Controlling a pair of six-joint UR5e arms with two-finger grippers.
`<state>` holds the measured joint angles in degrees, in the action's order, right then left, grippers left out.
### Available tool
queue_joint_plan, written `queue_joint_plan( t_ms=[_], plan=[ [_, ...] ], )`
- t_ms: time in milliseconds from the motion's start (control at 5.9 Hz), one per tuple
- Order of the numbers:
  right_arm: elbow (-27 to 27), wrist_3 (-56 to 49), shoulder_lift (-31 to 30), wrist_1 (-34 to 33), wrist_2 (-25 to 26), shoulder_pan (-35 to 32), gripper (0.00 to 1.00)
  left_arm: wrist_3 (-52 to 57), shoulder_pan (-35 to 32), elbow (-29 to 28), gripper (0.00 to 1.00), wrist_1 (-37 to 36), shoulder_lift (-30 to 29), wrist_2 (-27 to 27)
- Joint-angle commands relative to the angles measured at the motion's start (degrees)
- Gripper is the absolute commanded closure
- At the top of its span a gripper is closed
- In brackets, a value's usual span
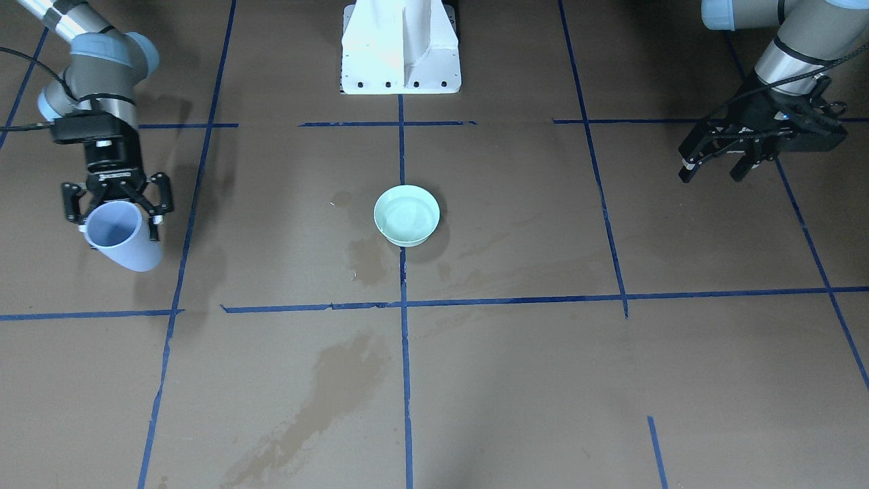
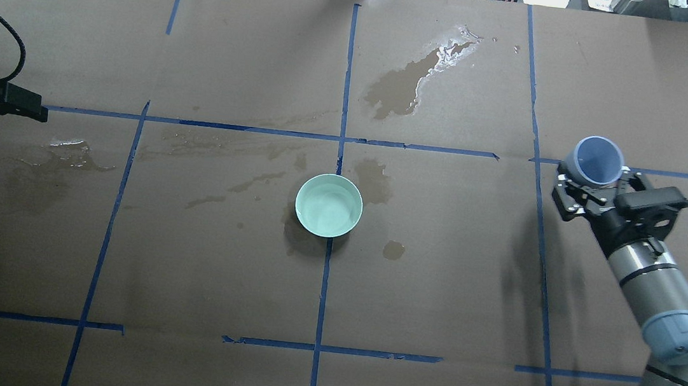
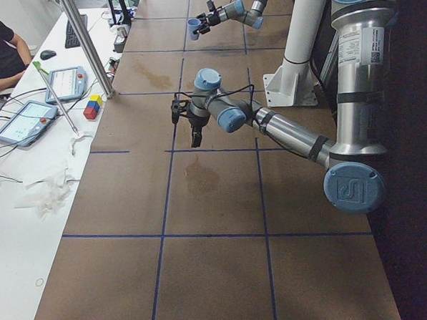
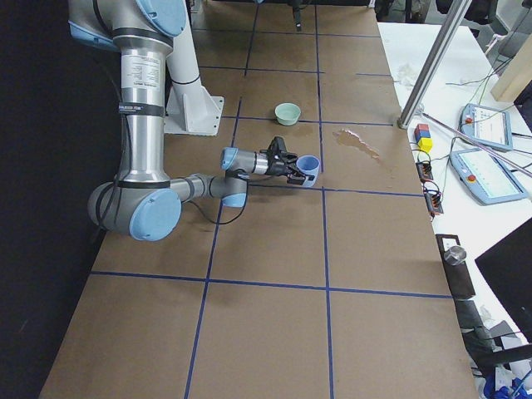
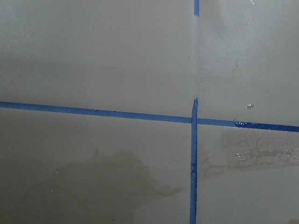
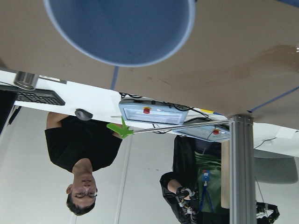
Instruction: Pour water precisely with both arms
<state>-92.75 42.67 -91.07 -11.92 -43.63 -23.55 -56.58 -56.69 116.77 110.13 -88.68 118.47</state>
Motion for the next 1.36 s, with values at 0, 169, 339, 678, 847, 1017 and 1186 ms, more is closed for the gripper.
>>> queue_joint_plan(
  t_ms=[0, 169, 339, 678, 847, 1017, 1186],
  plan=[
    [-1.1, -5.5, 8.0, -7.1, 0.1, 3.8, 0.77, 0.0, 0.1, -0.2, 0.00, 0.0, 0.0, 0.0],
    [-2.2, -5.9, 14.8, -16.0, 2.6, 5.8, 0.77, 0.0, 0.1, -0.3, 0.00, -0.1, -0.1, 0.0],
    [-2.3, -6.4, 16.4, -19.0, 4.2, 6.8, 0.76, 0.0, 0.1, -0.4, 0.00, -0.1, -0.3, 0.0],
    [-1.6, -8.6, 22.2, -26.8, 6.8, 11.2, 0.80, 0.0, 0.1, -0.3, 0.00, -0.1, -0.4, 0.0],
    [-1.8, -10.8, 23.7, -28.8, 7.1, 11.6, 0.81, 0.0, 0.1, -0.2, 0.00, -0.1, -0.4, 0.0],
    [-1.6, -14.5, 24.7, -29.0, 9.9, 12.3, 0.82, 0.0, 0.1, -0.4, 0.00, -0.1, -0.3, 0.0],
    [-1.7, -20.6, 25.5, -34.0, 12.9, 13.0, 0.82, -0.1, 0.1, -0.4, 0.00, -0.1, -0.4, 0.0]
  ],
)
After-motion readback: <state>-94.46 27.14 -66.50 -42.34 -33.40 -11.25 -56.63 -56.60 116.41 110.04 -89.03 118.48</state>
